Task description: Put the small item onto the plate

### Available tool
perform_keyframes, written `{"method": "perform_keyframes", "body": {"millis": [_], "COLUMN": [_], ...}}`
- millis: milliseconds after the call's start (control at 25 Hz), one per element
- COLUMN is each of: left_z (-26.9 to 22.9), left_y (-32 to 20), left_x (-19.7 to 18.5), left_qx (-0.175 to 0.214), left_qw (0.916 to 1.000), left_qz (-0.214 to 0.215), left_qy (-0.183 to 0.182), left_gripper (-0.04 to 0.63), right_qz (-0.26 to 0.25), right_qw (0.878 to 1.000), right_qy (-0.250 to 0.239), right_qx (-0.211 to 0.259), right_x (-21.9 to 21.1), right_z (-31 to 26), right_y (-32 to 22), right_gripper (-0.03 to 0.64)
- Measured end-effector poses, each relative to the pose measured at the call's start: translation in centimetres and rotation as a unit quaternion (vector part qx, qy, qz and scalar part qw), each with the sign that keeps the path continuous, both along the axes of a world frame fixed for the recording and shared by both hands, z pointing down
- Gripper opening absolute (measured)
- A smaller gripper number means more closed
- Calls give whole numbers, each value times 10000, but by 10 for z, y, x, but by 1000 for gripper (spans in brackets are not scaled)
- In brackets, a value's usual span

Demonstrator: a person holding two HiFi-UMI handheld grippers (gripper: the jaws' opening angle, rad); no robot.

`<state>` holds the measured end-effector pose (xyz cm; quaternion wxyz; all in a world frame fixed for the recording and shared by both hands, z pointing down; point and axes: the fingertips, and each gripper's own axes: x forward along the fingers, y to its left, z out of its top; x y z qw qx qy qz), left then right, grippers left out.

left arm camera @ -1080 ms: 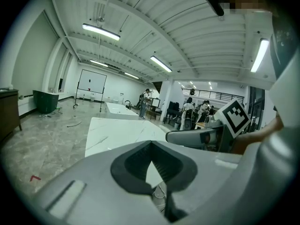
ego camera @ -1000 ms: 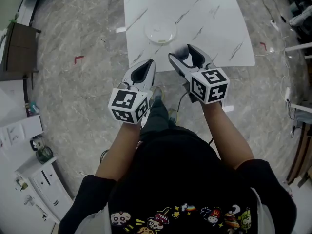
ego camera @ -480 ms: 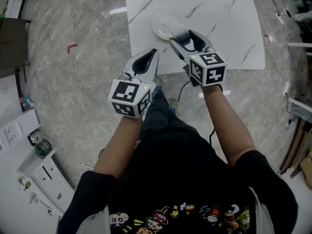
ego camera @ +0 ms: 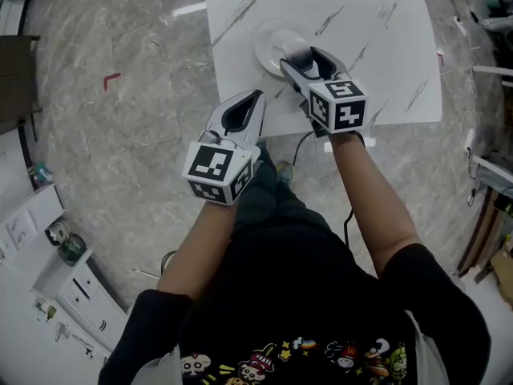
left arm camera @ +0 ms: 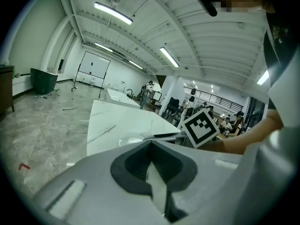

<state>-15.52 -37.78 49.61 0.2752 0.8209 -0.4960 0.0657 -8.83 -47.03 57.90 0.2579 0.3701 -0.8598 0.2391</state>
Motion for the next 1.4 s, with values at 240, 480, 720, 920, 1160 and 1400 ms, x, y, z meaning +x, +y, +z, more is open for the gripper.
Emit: {"method": "perform_keyframes", "body": {"millis": [240,480,720,920,1160,1400], "left_z": [13,20,21,22,26,25], "left_y": [-10,-12,-12,-7,-5,-2], "left_x": [-16,-27,-31,-33,-36,-36], "left_qx": [-38,-70,-63,-145,-178,-185], "left_qw": [10000,9999,9999,9998,9995,9993], "left_qz": [-38,-54,-106,-151,-254,-330], "left_qy": [-15,-105,-108,-47,-39,-28], "left_gripper": [0,0,0,0,0,0], "right_qz": [-79,-175,-286,-323,-388,-476], "right_qw": [9992,9975,9956,9947,9932,9922], "right_qy": [394,665,861,945,1071,1123], "right_qx": [71,186,229,247,238,266], "right_x": [-9,-15,-19,-21,-24,-23], "right_z": [24,35,39,38,43,44], "right_y": [-16,-26,-29,-32,-36,-36], "right_gripper": [331,331,331,331,331,331]}}
